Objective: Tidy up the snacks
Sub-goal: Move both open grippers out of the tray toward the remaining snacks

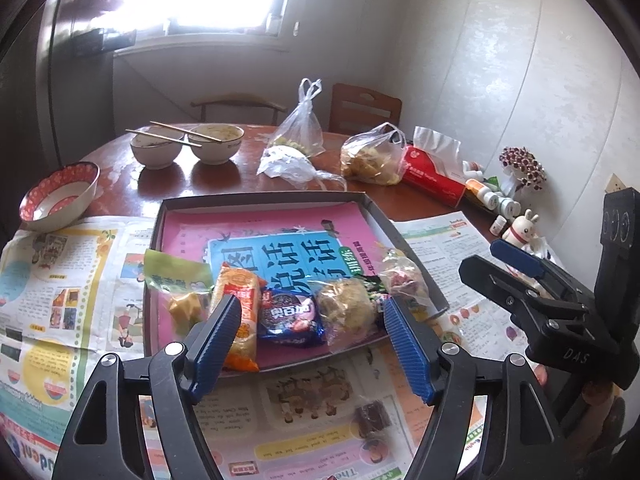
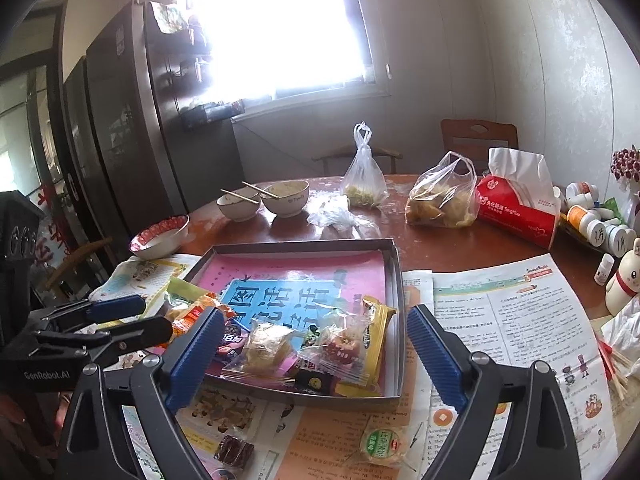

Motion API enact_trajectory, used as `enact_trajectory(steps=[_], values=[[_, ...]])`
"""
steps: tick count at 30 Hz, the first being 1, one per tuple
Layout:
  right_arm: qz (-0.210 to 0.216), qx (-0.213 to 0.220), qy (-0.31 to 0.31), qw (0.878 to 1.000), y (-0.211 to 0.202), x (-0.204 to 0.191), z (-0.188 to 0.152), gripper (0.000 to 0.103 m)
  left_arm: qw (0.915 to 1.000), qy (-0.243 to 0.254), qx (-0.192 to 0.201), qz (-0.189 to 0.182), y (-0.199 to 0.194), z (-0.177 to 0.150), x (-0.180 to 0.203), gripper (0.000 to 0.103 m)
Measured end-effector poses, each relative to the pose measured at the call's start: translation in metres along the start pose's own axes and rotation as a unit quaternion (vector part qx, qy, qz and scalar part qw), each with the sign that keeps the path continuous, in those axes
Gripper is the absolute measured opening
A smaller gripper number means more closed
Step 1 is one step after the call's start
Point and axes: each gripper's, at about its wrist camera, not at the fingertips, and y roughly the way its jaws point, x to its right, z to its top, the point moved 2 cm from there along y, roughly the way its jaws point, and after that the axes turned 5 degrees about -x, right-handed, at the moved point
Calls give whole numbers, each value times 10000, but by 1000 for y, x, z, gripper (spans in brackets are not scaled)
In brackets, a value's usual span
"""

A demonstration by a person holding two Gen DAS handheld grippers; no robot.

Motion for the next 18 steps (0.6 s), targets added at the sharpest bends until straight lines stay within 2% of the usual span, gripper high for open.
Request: enact_trajectory(steps=[10,18], values=[[51,45,27,10000,-15,0,-2,94,9997,164,-104,-113,-3,-9,14,76],[-12,56,-7,10000,-25,-1,-5,94,9995,57,-230,-202,-2,-16,13,76]])
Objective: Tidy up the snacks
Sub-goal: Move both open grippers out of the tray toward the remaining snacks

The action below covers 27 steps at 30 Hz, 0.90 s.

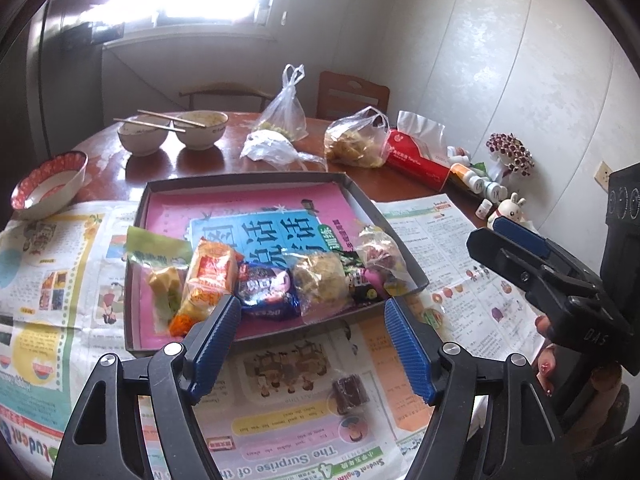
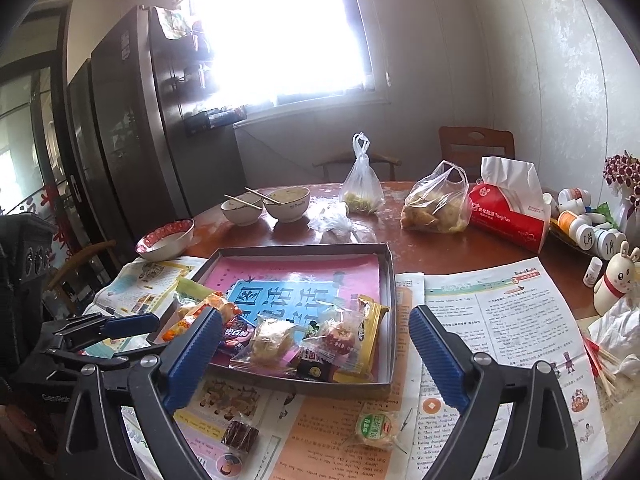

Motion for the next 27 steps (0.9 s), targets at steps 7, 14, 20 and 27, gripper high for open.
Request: enact_trajectory(steps=[7,14,20,27], values=[[-116,-62,14,9999,-5,6,-6,94,9999,-33,-79,-62,2,-6,1,76],[-181,-190,70,9996,-6,11,-15,94,9996,19,-253,-95,9,-17,5,76],[-219,-264,60,9994,-7,14,-21,94,9993,122,-342,-88,14,-24,10,76],[-274,-319,55,9991,-7,18,-28,94,9982,208,-548,-93,26,-33,19,76]])
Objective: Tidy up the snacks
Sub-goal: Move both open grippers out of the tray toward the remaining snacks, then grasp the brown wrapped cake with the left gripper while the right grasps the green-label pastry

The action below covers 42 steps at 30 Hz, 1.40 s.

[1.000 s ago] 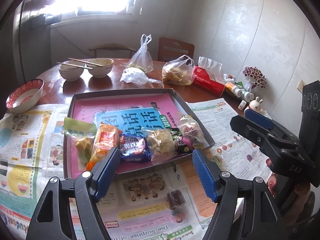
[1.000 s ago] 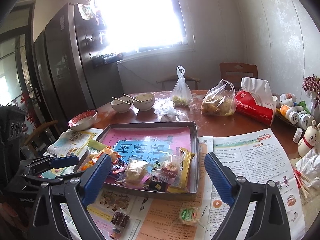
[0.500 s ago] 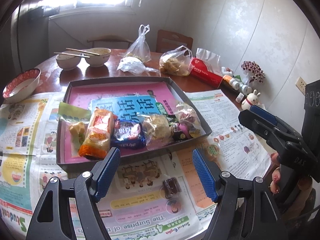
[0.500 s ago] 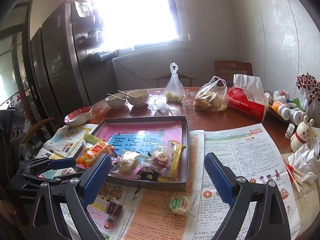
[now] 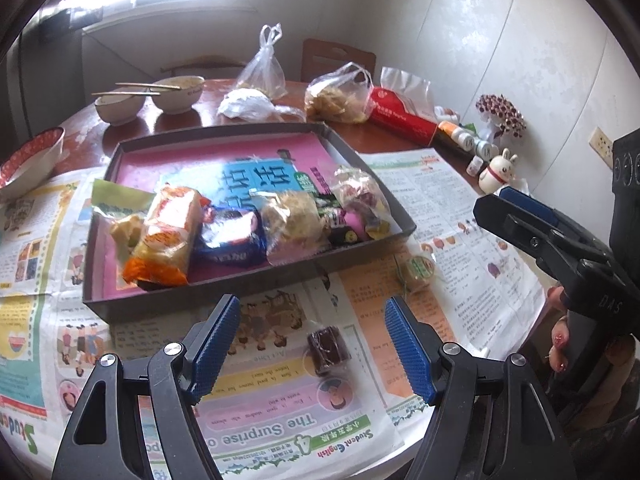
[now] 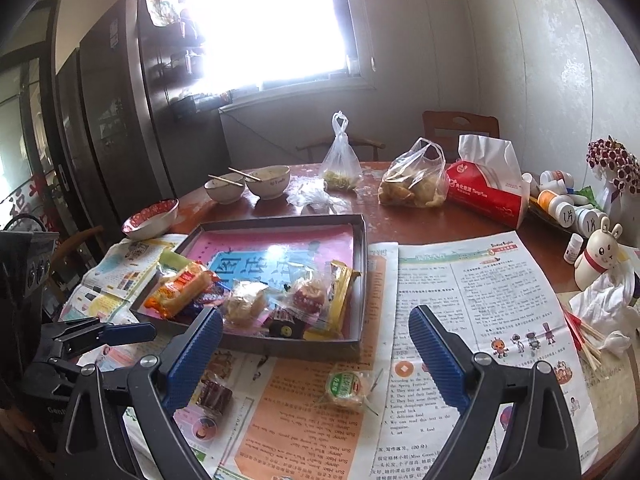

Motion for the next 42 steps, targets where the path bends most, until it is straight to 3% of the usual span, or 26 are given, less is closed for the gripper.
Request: enact_trajectory(steps=[26,35,40,42], values=[[-277,-912,-42,9954,50,14,-46,94,9977,59,-665,79,48,-19,9,76],[-416,-1169,136,9922,73,29,-55,94,9973,29,-725,81,56,-21,6,76],[-438,-1209,162,9916,79,29,-55,88,9976,30,-691,57,57,-20,6,76],[-425,-1227,114,9915,82,26,-56,80,9977,35,-678,63,58,-20,6,76]])
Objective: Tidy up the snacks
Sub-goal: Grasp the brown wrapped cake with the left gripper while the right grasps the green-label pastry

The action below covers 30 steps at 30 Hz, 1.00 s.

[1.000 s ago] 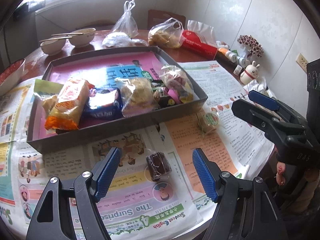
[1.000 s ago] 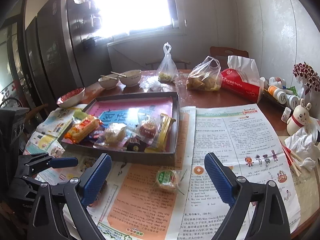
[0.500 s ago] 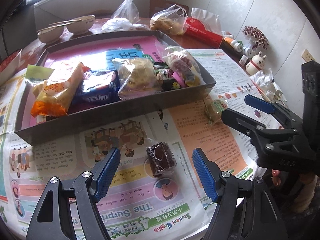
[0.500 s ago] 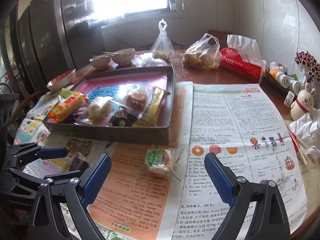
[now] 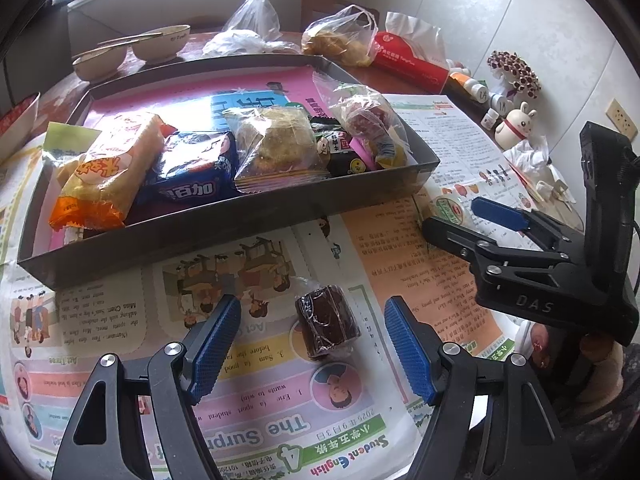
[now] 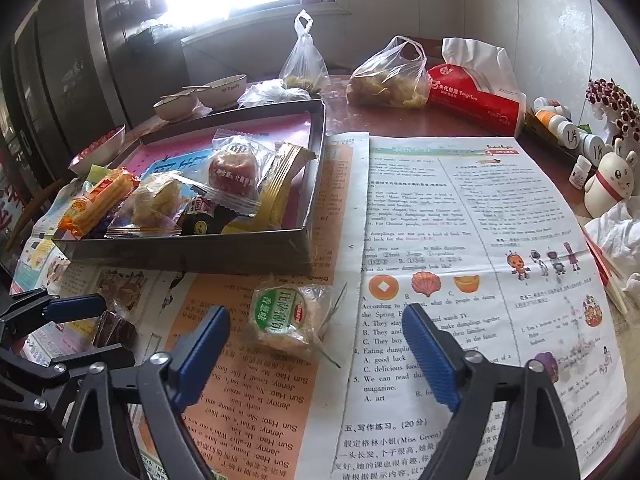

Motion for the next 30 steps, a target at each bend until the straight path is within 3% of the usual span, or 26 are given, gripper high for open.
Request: enact_trajectory(steps=[13,23,30], values=[[-119,183,-401,9990,-3,-20,-3,50,9999,153,15,39,1,-1,5,64],[-427,175,-588,9972,2,-21,-4,49,9998,184,21,68,2,-1,5,61],[-378,145,-272,9988,1,-4,-2,45,9998,169,59,116,0,-1,2,50]])
